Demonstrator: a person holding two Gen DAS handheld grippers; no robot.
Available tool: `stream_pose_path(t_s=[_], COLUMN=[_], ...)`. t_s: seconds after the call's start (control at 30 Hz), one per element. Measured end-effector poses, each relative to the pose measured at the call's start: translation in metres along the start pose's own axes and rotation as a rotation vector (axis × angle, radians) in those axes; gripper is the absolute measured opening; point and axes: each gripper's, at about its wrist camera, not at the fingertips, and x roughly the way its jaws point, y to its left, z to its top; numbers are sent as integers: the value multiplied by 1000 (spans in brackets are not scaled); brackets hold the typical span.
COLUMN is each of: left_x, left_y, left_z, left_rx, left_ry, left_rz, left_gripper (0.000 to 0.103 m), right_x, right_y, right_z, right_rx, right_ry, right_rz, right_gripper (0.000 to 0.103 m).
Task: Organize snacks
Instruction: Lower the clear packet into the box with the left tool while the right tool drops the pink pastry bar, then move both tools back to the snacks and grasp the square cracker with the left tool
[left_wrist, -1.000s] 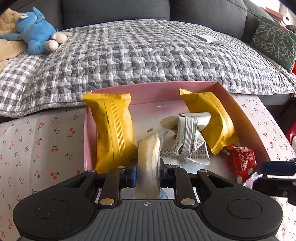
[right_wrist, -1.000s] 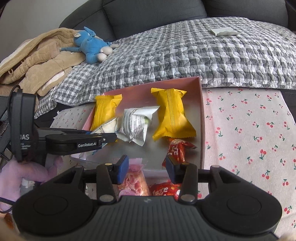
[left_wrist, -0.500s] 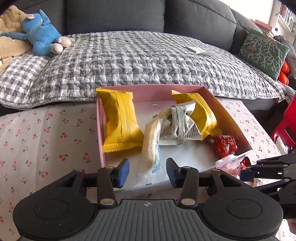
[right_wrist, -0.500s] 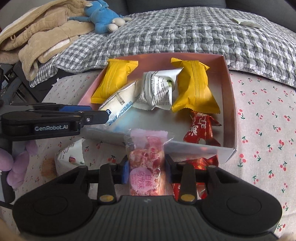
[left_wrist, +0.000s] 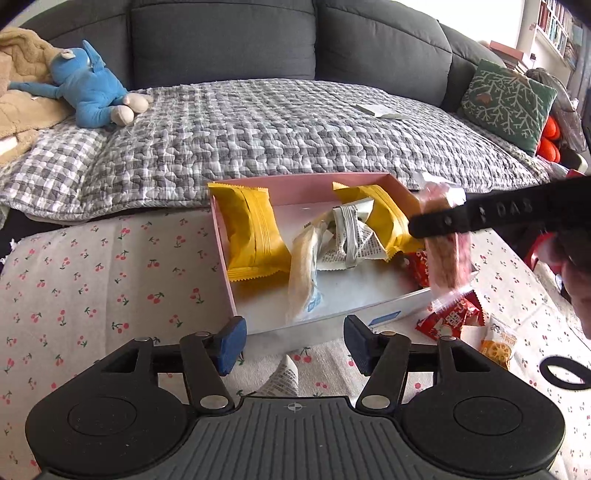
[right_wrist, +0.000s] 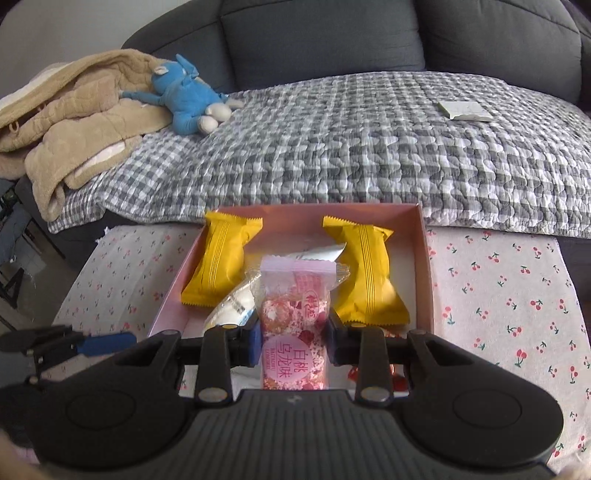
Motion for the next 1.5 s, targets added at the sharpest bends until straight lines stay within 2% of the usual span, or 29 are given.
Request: stream_pose_path(t_s=[0.3,0.37,0.4,0.47,0.6,0.9,1.1,1.4,1.5], left_x=[-8,-9,-9,-10,-13,-26,-34,-39,-39], left_y=[-6,-5,-5,-4,-3,-6,-7,-5,0], left_z=[-10,-12,-13,-14,-17,-32,-48,-73,-83], left_rx=[30,26,25,22,14,14,10,43,72], left_ry=[24,28,31,32,36,44,51,39,32], left_rz=[7,8,11,14,24,35,41,59,75], left_gripper=[64,64,64,67,70,80,87,93,93], right_x=[22,22,20,14,3,-30,-47,-55,-57], right_y=[-4,-7,-8,-10,-12,-9,-6,-8,-10], right_z=[12,11,10,8,3,-27,-54,-90,-101], right_rx=[38,62,70,73,53,-6,-34,-70,-101], right_ry=[-19,-22,-27,-39,-25,-18,-12,-14,-36], right_rz=[-92,-102,-99,-87,-95,-82,-66,-107,-149], right_gripper=[30,36,47,55,59,80,90,96,96])
